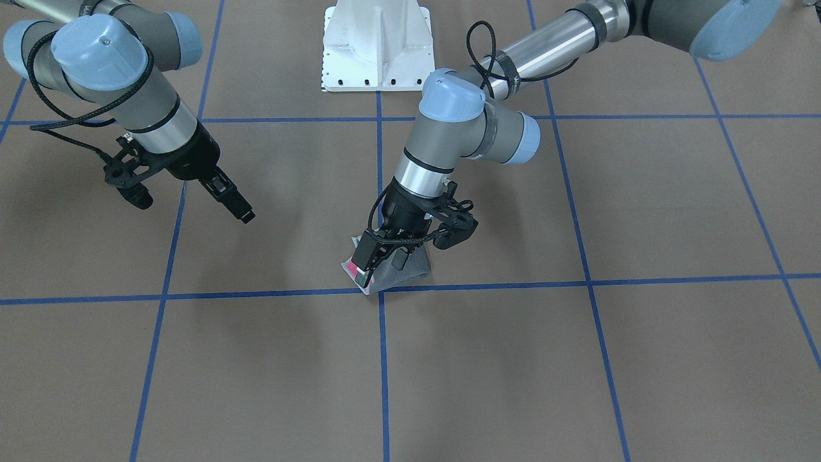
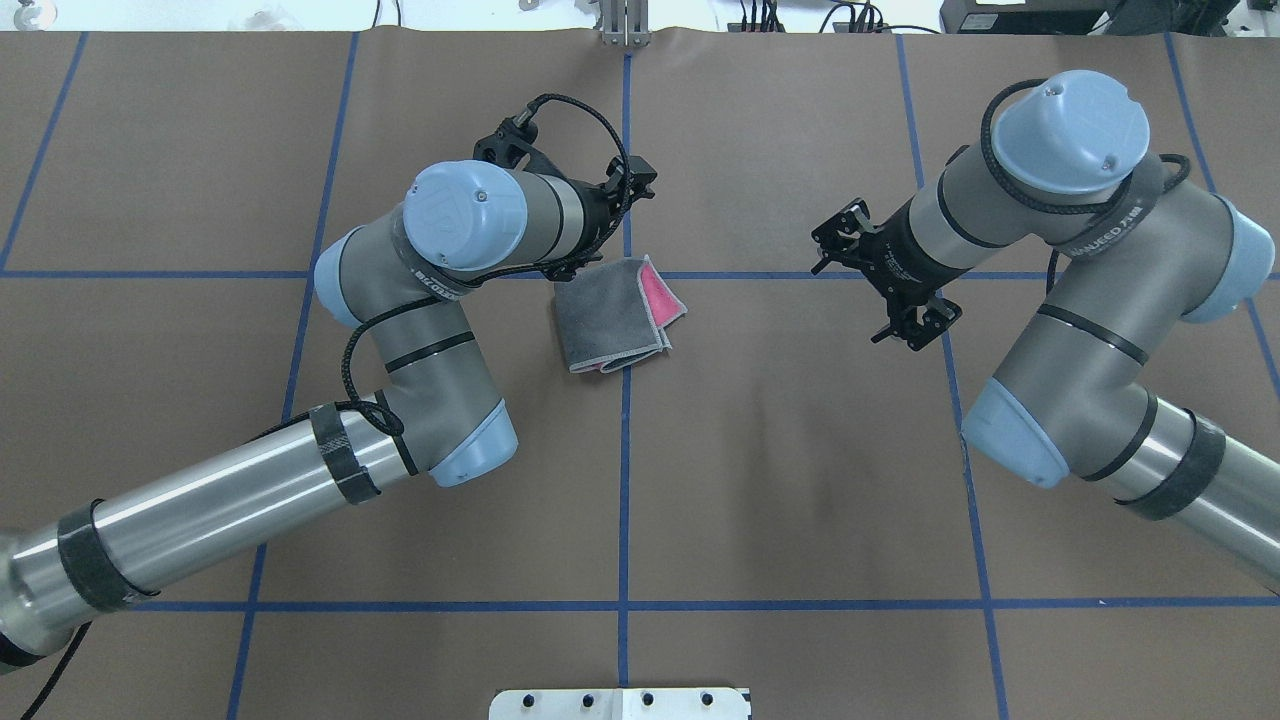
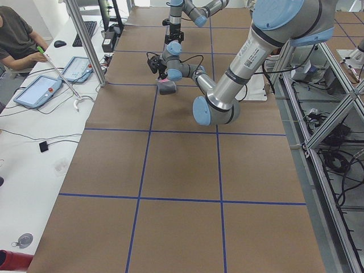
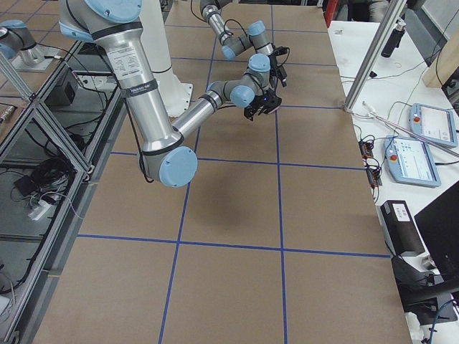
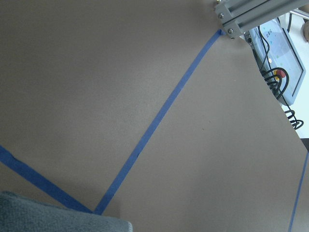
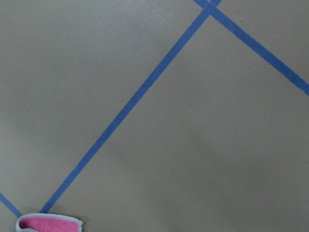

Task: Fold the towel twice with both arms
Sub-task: 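Release the towel and raise the left gripper while the right gripper approaches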

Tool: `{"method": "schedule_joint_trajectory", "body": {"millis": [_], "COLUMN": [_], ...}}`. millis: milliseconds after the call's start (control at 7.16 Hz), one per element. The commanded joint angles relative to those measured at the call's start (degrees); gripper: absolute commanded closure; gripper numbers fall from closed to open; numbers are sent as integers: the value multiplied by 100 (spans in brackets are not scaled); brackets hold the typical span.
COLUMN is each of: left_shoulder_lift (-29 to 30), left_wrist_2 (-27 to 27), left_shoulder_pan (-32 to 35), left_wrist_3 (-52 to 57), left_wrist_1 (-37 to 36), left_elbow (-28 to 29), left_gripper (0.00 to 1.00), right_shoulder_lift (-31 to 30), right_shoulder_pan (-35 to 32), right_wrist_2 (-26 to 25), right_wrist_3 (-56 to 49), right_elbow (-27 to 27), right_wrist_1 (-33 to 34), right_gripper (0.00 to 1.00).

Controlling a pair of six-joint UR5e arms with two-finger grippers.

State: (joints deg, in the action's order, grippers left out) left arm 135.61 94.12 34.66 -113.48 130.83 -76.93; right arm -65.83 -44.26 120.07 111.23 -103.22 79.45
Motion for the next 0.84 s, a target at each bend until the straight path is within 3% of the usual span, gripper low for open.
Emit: {"method": "schedule_joint_trajectory", "body": {"millis": [0,419,698], "left_shoulder_lift": [-481,-1019,-1028], "left_wrist_2": [264,616,617], "left_shoulder_pan": [146,410,410], "left_wrist_3": [1,1,1], "left_wrist_1": [-14,-31,-31], "left_elbow": [-470,-1034,-1026], "left_gripper": [0,0,0], "right_shoulder_lift": [393,728,1684], "right_shoulder_pan": [22,215,372], "right_wrist_2": [-71,-326,-685], "right_wrist_3": [39,145,215], "right_elbow": [484,1529,2644], "right_wrist_1": [-157,-1543,-1599], "right_gripper": [0,1,4]}}
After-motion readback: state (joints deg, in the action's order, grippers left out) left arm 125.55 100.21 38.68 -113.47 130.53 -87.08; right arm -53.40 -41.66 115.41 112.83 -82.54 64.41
